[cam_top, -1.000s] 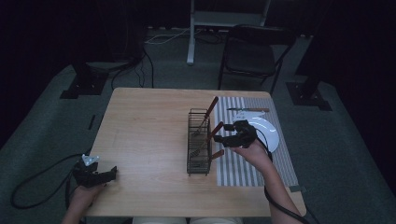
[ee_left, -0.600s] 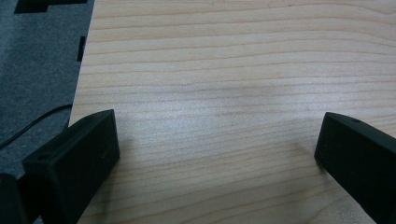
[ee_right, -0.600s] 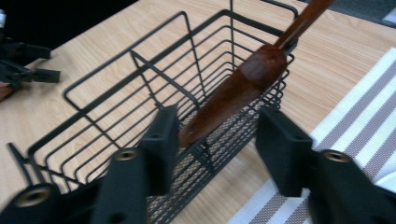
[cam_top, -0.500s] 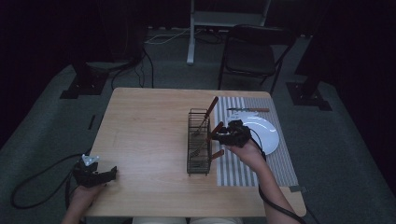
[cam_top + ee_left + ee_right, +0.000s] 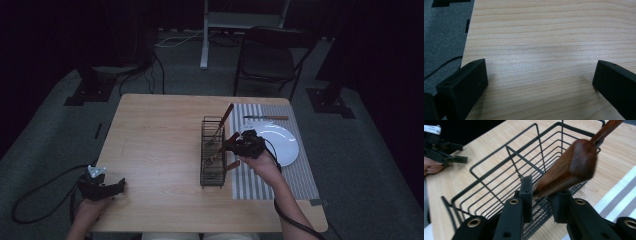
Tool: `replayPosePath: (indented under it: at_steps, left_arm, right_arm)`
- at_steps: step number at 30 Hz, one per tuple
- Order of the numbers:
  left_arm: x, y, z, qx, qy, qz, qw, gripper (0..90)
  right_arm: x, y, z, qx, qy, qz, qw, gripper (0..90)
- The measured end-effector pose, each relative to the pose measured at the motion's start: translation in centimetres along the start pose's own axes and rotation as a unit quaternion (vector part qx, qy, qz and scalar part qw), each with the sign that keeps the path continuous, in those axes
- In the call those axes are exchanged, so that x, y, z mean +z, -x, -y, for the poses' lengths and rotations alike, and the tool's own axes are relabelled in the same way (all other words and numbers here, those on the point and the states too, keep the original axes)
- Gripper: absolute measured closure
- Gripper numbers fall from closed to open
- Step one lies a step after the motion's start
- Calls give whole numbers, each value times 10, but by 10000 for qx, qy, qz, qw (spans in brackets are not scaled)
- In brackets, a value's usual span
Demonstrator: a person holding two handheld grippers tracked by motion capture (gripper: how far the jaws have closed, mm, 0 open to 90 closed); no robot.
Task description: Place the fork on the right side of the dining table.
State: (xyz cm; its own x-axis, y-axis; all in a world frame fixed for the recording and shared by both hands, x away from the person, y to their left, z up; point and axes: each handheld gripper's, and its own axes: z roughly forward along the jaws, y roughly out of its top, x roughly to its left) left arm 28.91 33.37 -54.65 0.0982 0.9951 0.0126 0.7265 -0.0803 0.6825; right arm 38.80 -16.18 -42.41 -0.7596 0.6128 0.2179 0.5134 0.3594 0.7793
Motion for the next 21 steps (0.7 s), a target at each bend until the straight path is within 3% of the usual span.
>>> replayPosePath:
  at_steps: [5, 8, 15, 21]
  left_arm:
    - [0, 0, 0, -1, 1, 0, 10000, 3]
    - [0, 0, 0, -7, 5, -1, 10000, 3]
    - [0, 0, 0, 1, 1, -1, 10000, 3]
    - [0, 0, 0, 1, 2, -3, 10000, 3]
  right_arm:
    - [-4, 1, 1, 84, 59, -314, 9995, 798]
    - [-5, 0, 1, 71, 62, -374, 9993, 807]
    - [-14, -7, -4, -240, 53, -206, 9995, 808]
    - [-26, -10, -8, -295, 147, -139, 9994, 809]
